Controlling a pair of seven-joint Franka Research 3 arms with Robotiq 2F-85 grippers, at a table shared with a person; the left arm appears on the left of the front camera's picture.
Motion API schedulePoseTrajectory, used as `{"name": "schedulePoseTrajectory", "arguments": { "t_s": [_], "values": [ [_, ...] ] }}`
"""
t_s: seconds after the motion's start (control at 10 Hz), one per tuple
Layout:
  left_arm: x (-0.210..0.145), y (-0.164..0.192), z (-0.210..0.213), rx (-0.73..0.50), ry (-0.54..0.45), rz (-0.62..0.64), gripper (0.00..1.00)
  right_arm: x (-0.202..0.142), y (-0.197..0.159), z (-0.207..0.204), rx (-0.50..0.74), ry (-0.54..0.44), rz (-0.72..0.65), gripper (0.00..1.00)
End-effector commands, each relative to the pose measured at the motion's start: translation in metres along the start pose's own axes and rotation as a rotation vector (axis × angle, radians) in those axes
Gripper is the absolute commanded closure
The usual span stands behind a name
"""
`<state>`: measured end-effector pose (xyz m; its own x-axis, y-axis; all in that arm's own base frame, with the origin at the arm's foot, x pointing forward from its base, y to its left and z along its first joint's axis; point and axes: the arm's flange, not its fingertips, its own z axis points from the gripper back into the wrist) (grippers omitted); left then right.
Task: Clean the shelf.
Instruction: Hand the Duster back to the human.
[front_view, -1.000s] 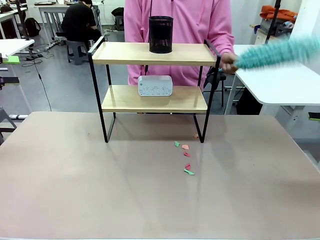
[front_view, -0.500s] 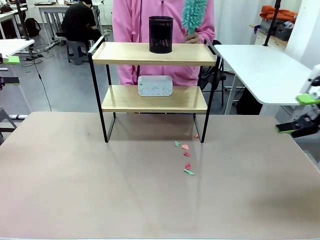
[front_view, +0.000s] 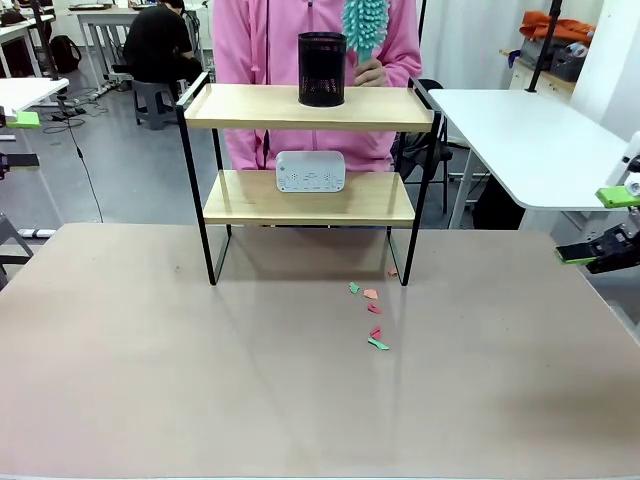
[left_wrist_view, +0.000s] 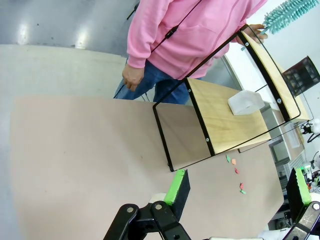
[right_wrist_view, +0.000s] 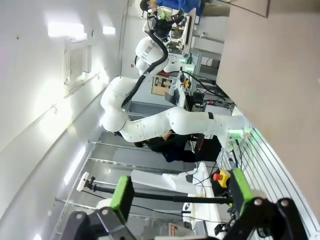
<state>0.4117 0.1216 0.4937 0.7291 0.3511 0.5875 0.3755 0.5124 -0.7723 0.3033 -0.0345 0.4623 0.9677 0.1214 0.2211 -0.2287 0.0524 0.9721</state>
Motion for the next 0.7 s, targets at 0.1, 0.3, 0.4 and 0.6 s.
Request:
{"name": "schedulePoseTrajectory", "arguments": {
  "t_s": [0.1,0.3,0.4,0.6],
  "values": [
    [-0.0036,-0.0004,0.0007,-0.008,0.001,-0.022,0.00,-0.0036,0.0030,0.0004,0.000,0.013,0.001,0.00],
    [-0.0036,-0.0004,0.0007,-0.008,0.001,-0.022,0.00,-0.0036,0.0030,0.0004,0.000,0.013,0.001,0.00],
    [-0.0036,-0.0004,0.0007,-0.008,0.001,-0.022,0.00,-0.0036,0.0030,0.0004,0.000,0.013,0.001,0.00],
    [-0.0036,-0.0004,0.0007,-0.008,0.001,-0.022,0.00,-0.0036,0.0030,0.0004,0.000,0.013,0.001,0.00]
  ]
}}
